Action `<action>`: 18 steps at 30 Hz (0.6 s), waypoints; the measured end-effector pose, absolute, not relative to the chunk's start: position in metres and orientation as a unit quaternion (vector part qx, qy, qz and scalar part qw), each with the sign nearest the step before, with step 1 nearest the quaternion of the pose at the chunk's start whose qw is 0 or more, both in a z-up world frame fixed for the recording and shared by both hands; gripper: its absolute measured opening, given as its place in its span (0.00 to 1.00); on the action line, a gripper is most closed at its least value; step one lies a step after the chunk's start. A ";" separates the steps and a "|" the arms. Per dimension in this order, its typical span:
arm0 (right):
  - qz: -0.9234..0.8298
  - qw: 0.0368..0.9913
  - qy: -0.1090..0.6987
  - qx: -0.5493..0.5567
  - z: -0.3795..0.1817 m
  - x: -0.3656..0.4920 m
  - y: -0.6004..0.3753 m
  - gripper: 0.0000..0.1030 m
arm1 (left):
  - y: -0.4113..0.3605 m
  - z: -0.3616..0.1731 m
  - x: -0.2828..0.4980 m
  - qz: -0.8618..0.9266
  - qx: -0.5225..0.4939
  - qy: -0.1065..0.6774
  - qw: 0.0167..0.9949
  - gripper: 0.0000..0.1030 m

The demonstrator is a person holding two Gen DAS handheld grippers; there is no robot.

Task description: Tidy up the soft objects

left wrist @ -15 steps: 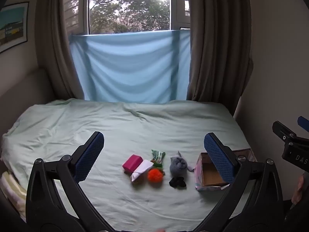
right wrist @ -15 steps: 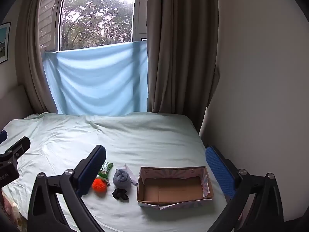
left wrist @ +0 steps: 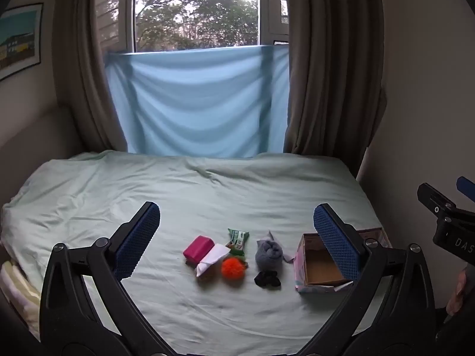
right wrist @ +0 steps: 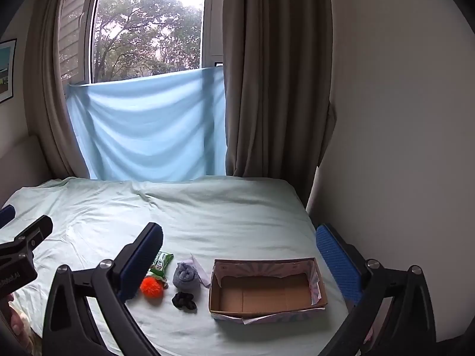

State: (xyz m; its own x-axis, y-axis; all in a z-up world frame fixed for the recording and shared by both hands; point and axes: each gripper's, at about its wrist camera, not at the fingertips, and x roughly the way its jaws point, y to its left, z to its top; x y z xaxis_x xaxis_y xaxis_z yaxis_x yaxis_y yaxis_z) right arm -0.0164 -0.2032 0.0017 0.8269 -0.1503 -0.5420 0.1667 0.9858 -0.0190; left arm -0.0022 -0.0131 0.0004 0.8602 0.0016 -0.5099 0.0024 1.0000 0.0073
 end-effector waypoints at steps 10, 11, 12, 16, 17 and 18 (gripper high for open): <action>-0.075 0.958 0.278 0.012 0.004 -0.018 -0.203 1.00 | -0.013 -0.004 -0.005 0.005 0.003 0.266 0.964 1.00; -0.076 0.958 0.276 0.011 0.001 -0.018 -0.201 1.00 | -0.013 -0.004 -0.005 0.006 0.003 0.265 0.964 1.00; -0.076 0.958 0.275 0.010 0.001 -0.018 -0.200 1.00 | -0.013 -0.005 -0.005 0.007 0.004 0.265 0.964 1.00; -0.076 0.959 0.273 0.013 0.001 -0.019 -0.201 1.00 | -0.013 -0.004 -0.005 0.008 0.003 0.263 0.965 1.00; -0.076 0.959 0.273 0.012 0.000 -0.020 -0.200 1.00 | -0.014 -0.005 -0.005 0.008 0.003 0.263 0.965 1.00; -0.077 0.959 0.273 0.011 0.001 -0.019 -0.200 1.00 | -0.014 -0.006 -0.005 0.008 0.003 0.263 0.965 1.00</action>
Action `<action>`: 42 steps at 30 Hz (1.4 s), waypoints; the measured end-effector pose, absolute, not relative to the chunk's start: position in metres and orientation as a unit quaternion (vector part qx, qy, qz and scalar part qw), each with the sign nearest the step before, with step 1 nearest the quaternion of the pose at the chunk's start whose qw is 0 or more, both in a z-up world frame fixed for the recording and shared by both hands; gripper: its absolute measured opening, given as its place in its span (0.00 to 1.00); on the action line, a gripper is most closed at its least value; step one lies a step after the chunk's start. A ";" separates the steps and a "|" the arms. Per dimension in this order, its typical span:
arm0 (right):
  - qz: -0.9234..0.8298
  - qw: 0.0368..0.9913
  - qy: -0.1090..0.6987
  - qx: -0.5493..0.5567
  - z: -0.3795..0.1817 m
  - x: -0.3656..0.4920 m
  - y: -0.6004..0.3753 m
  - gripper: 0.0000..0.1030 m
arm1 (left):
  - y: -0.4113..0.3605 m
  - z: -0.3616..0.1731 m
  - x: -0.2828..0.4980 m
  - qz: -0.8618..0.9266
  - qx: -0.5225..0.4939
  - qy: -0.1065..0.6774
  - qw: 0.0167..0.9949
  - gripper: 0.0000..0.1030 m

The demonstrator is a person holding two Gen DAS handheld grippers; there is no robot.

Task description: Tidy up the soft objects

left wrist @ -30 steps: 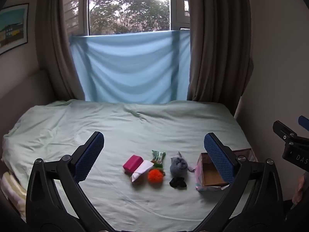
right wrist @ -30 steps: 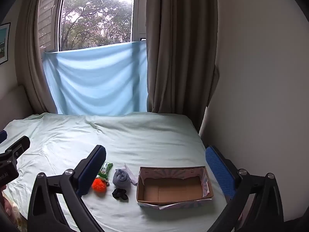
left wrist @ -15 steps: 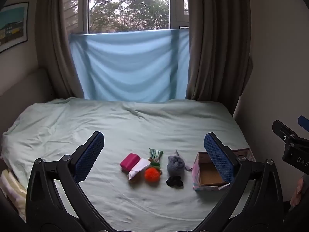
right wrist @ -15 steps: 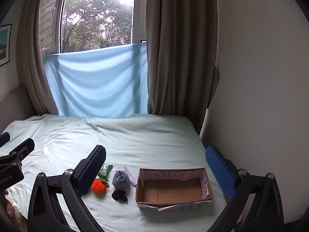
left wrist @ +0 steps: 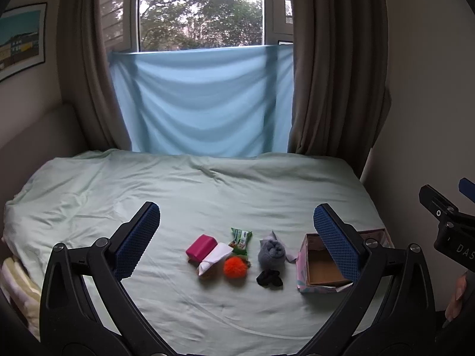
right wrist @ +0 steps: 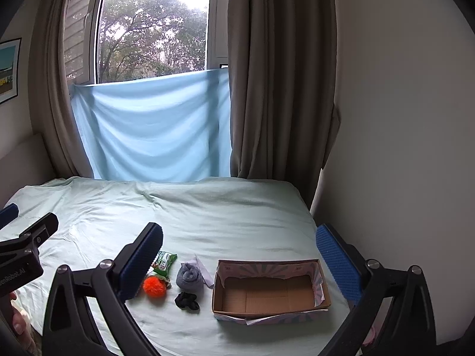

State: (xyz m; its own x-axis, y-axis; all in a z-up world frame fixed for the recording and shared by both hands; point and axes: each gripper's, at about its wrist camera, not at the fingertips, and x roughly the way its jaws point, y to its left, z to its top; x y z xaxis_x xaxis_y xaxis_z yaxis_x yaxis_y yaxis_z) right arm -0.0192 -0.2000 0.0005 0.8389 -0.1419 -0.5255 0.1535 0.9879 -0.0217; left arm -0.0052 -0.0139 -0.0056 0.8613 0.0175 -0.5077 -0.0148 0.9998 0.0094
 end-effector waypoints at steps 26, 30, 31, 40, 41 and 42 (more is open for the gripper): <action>-0.072 0.961 0.268 0.011 0.002 -0.016 -0.195 1.00 | -0.015 -0.004 0.004 0.005 0.008 0.270 0.963 1.00; -0.073 0.960 0.269 0.011 0.001 -0.015 -0.196 1.00 | -0.016 -0.005 0.005 0.004 0.009 0.271 0.963 1.00; -0.073 0.960 0.269 0.012 0.001 -0.015 -0.196 1.00 | -0.017 -0.005 0.006 0.004 0.009 0.271 0.962 1.00; -0.074 0.961 0.267 0.008 0.002 -0.014 -0.193 1.00 | -0.016 -0.004 0.008 0.002 0.009 0.273 0.962 1.00; -0.074 0.961 0.267 0.007 0.002 -0.014 -0.193 1.00 | -0.016 -0.004 0.008 0.002 0.009 0.273 0.962 1.00; -0.075 0.961 0.266 0.007 0.002 -0.013 -0.193 1.00 | -0.017 -0.004 0.008 0.002 0.008 0.273 0.962 1.00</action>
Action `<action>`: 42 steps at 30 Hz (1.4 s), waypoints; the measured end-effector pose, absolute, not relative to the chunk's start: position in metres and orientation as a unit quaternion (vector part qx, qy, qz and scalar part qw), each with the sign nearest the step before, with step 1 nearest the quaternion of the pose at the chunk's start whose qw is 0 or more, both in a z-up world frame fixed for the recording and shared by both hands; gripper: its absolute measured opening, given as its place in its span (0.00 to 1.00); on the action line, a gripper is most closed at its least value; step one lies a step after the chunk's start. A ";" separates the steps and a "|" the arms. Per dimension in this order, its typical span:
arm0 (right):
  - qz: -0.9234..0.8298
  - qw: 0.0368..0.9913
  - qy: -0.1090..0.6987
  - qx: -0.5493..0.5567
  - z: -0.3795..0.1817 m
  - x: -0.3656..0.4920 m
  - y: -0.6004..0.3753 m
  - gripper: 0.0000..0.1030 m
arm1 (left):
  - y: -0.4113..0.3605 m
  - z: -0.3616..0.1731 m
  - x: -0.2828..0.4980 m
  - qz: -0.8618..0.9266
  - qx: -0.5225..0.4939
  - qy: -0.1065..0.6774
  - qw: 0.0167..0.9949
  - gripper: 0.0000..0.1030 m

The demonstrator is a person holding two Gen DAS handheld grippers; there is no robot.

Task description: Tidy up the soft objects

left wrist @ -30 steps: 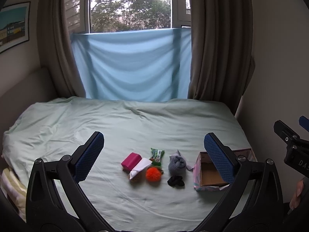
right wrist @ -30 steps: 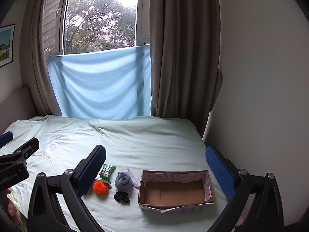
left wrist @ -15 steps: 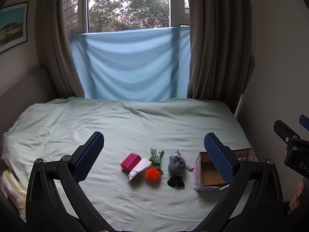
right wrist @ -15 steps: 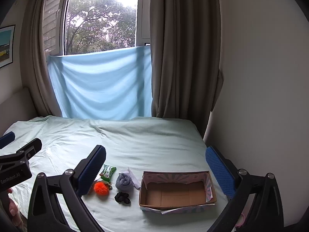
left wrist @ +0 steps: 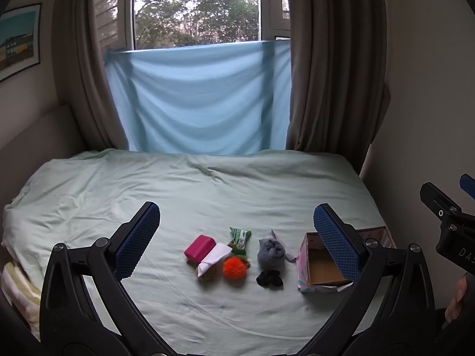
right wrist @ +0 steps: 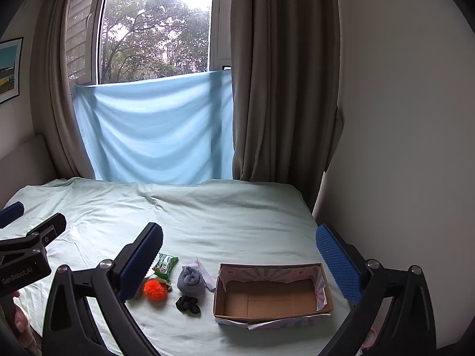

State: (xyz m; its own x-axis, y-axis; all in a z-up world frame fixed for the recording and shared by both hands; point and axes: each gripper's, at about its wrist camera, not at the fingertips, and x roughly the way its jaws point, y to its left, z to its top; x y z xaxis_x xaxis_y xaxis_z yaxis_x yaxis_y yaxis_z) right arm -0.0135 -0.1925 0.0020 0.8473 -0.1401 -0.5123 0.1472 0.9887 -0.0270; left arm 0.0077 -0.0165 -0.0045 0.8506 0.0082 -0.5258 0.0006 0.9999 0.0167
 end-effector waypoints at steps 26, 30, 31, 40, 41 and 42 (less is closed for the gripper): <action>-0.073 0.960 0.270 0.004 0.001 -0.013 -0.191 1.00 | -0.013 -0.004 0.011 0.003 0.008 0.288 0.958 1.00; -0.061 0.958 0.280 0.003 -0.003 -0.006 -0.185 1.00 | 0.004 -0.009 0.013 0.015 0.003 0.300 0.954 1.00; -0.059 0.958 0.280 0.002 -0.006 -0.004 -0.183 1.00 | 0.008 -0.011 0.014 0.018 0.002 0.303 0.953 1.00; -0.055 0.947 0.316 0.028 -0.056 0.019 -0.129 1.00 | 0.103 -0.066 0.041 0.013 0.002 0.368 0.930 1.00; -0.057 0.943 0.325 0.033 -0.062 0.022 -0.121 1.00 | 0.111 -0.070 0.045 0.010 0.004 0.372 0.928 1.00; -0.061 0.940 0.334 0.040 -0.070 0.026 -0.113 1.00 | 0.122 -0.076 0.052 0.004 0.007 0.377 0.926 1.00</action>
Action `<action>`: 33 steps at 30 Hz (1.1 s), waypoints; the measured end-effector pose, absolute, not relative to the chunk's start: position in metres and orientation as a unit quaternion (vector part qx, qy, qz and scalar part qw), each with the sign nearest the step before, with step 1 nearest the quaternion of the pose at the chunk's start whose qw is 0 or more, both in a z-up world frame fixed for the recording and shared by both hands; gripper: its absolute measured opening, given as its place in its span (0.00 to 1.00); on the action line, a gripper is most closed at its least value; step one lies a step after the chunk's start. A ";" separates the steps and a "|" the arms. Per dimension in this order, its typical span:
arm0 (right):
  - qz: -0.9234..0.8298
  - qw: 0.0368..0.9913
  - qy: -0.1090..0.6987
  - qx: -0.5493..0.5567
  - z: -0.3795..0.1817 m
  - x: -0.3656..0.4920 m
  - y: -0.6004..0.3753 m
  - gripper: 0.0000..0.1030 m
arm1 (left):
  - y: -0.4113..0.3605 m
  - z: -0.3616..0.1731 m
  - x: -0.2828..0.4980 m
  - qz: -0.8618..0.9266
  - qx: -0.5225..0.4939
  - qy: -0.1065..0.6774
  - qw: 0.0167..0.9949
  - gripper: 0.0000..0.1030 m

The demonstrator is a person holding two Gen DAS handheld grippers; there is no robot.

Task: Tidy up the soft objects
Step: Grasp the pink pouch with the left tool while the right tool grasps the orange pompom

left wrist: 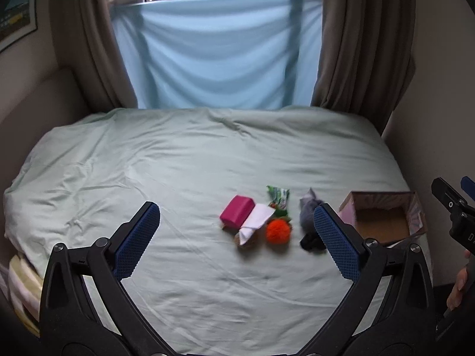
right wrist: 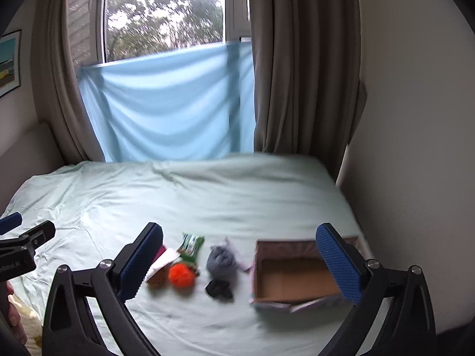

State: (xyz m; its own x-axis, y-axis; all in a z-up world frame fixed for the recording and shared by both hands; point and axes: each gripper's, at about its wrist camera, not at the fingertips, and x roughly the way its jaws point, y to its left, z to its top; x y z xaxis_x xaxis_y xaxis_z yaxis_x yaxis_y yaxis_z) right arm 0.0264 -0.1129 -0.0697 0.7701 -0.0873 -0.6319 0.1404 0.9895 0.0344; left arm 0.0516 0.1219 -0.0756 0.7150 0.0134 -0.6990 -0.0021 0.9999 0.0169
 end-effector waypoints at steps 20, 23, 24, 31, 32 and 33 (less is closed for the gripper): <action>-0.139 0.901 0.403 0.083 -0.277 0.131 -0.008 0.99 | 0.189 -0.309 0.239 -0.187 0.021 0.479 0.857 0.99; -0.146 0.892 0.418 0.087 -0.317 0.144 -0.001 0.97 | 0.180 -0.358 0.261 -0.209 0.016 0.494 0.844 0.98; -0.146 0.890 0.423 0.088 -0.328 0.147 0.001 0.97 | 0.178 -0.368 0.266 -0.214 0.016 0.497 0.841 0.98; -0.142 0.877 0.450 0.093 -0.399 0.168 0.008 0.87 | 0.172 -0.435 0.300 -0.235 0.008 0.520 0.821 0.96; -0.143 0.876 0.452 0.094 -0.403 0.169 0.008 0.85 | 0.171 -0.439 0.304 -0.238 0.007 0.523 0.818 0.96; -0.143 0.874 0.454 0.097 -0.410 0.171 0.008 0.84 | 0.169 -0.446 0.307 -0.241 0.007 0.528 0.814 0.96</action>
